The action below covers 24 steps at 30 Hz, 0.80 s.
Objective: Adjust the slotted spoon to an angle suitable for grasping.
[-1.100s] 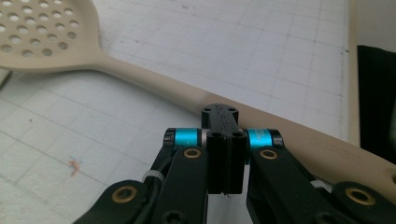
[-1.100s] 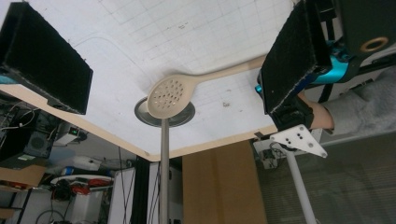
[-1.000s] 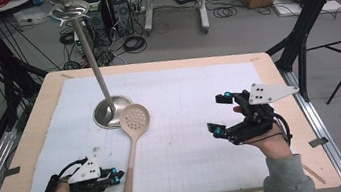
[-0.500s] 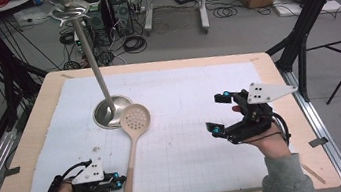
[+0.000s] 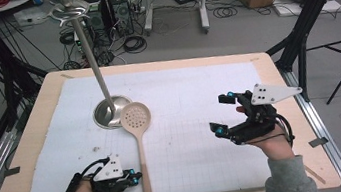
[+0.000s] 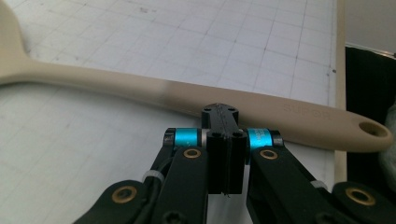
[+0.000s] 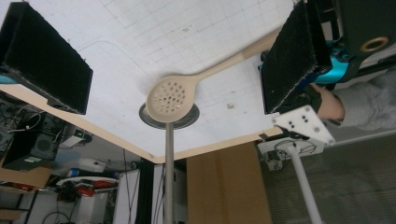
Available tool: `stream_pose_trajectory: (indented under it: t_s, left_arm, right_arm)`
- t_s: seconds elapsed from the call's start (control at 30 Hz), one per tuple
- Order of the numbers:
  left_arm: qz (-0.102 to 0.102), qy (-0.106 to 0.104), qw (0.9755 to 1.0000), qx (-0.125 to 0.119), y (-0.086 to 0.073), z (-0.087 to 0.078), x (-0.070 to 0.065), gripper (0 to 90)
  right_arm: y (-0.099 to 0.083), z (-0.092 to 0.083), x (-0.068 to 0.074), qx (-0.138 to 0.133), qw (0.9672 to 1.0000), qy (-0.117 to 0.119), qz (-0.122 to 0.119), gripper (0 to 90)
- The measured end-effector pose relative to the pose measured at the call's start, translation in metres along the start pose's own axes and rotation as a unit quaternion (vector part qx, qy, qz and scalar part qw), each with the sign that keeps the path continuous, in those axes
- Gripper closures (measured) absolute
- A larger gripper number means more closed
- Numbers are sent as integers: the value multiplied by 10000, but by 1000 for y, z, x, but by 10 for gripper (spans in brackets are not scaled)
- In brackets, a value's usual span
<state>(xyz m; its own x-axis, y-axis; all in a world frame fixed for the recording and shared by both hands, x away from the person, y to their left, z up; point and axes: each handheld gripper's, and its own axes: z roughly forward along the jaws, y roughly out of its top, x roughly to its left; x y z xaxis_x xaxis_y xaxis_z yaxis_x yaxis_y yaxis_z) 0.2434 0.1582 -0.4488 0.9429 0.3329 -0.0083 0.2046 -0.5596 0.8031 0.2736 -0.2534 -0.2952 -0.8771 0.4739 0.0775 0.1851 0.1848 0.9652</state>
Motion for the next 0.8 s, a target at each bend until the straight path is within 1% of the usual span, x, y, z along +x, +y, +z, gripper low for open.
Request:
stream_pose_trajectory:
  t_s: [0.03,0.07,0.1,0.13,0.17,0.2,0.23,0.3,0.33,0.37,0.4,0.43,0.5,0.57,0.6,0.63,0.67,0.8]
  left_arm:
    - [0,0,10000,0,0,0,0,898]
    - [50,-14,10000,2,5,6,-1,898]
    - [50,-14,10000,2,5,6,-1,898]
    - [33,-23,10000,-37,9,13,-3,898]
    - [33,-23,10000,-37,9,13,-3,898]
    - [85,-29,10000,0,11,15,-2,898]
    - [66,-41,10000,-28,13,19,-3,898]
    - [93,-55,9999,-30,18,24,-3,898]
    - [95,-66,9999,-41,21,30,-3,898]
    - [95,-66,9999,-41,21,30,-3,898]
    - [190,-42,9998,-23,25,35,-3,898]
    - [190,-42,9998,-23,25,35,-3,898]
    - [261,-65,9996,15,31,42,-1,899]
    - [257,-69,9996,8,33,45,-1,898]
    - [263,-84,9996,3,37,50,0,898]
    - [263,-84,9996,3,37,50,0,898]
    - [251,-95,9996,14,40,54,1,898]
    - [214,-99,9997,3,43,58,3,898]
  right_arm:
    - [0,0,0,0,10000,0,0,81]
    - [0,-2,0,-27,10000,-59,16,81]
    - [0,-2,0,-27,10000,-59,16,81]
    - [-1,-3,1,-6,10000,-63,24,82]
    - [-1,-3,1,-6,10000,-63,24,82]
    - [-1,-4,1,26,10000,-65,2,81]
    - [-1,-4,1,26,10000,-65,2,81]
    - [-3,-5,2,62,10000,-67,27,82]
    - [-4,-6,2,82,9999,-101,59,81]
    - [-5,-7,2,86,9998,-141,57,81]
    - [-5,-8,2,83,9998,-157,72,81]
    - [-5,-8,2,83,9998,-157,72,81]
    - [-7,-13,3,91,9997,-230,88,81]
    - [-8,-16,4,115,9996,-262,61,81]
    - [-9,-17,5,139,9995,-272,88,81]
    - [-10,-19,5,155,9994,-291,88,81]
    - [-11,-21,5,164,9993,-315,93,81]
    - [-12,-28,6,144,9990,-411,135,81]
